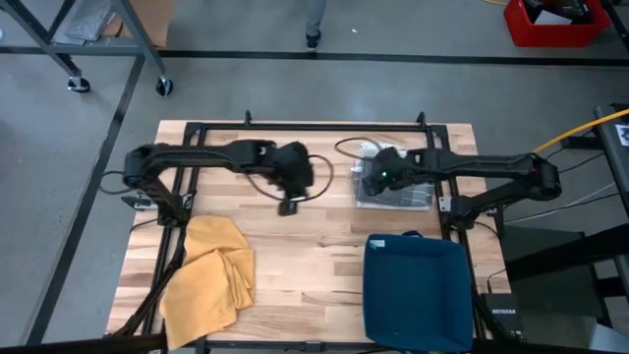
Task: Fold towel
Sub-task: Fold yellow towel
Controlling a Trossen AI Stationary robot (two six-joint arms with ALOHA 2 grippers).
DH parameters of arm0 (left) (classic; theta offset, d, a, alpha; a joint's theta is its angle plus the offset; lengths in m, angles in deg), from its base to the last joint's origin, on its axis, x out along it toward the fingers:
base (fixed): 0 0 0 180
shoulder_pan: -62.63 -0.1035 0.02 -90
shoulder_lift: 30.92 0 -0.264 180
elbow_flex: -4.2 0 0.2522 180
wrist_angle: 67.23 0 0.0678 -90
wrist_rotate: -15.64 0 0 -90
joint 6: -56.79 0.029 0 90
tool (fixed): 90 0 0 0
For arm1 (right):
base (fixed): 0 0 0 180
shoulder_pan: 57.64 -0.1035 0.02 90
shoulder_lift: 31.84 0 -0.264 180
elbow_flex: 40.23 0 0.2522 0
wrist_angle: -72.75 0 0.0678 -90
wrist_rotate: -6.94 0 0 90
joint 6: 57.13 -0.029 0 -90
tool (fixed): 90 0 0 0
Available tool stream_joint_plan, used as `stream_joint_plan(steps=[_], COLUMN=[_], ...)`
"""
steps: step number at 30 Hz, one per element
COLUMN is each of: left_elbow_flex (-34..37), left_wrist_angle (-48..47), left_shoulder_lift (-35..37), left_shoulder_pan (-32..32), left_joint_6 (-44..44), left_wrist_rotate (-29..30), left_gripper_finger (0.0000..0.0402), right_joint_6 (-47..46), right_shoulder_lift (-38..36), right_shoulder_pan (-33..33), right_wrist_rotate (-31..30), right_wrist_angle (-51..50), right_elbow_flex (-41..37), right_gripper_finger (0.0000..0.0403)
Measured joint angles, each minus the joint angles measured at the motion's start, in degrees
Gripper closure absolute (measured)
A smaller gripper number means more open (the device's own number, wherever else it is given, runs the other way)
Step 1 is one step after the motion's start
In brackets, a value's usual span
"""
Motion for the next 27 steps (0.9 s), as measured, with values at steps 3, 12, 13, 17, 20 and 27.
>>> stream_joint_plan(steps=[3,12,13,17,20,27], left_elbow_flex=[-0.02,0.0,0.0,0.15,1.38,6.83], left_wrist_angle=[-10.6,-38.15,-41.08,-45.51,-43.4,-43.05], left_shoulder_lift=[3.94,9.65,9.71,9.83,10.12,10.21], left_shoulder_pan=[1.7,9.37,10.49,15.22,18.78,26.74], left_joint_6=[-3.34,-10.24,-10.36,-11.42,-14.51,-22.14], left_wrist_rotate=[-0.06,-0.02,-0.04,-0.04,-0.02,-0.04], left_gripper_finger=[0.0398,0.0398,0.0398,0.0398,0.0398,0.0398], right_joint_6=[2.37,9.65,9.77,10.23,10.55,10.54], right_shoulder_lift=[1.67,9.83,11.0,16.25,20.39,29.43], right_shoulder_pan=[-4.04,-13.41,-14.08,-16.08,-17.1,-19.51], right_wrist_rotate=[0.26,0.82,1.03,2.59,3.97,6.27], right_wrist_angle=[7.78,36.11,39.14,48.12,53.6,63.6], right_elbow_flex=[0.0,0.02,0.02,0.02,0.04,0.04], right_gripper_finger=[0.0152,0.0152,0.0152,0.0152,0.0152,0.0152])
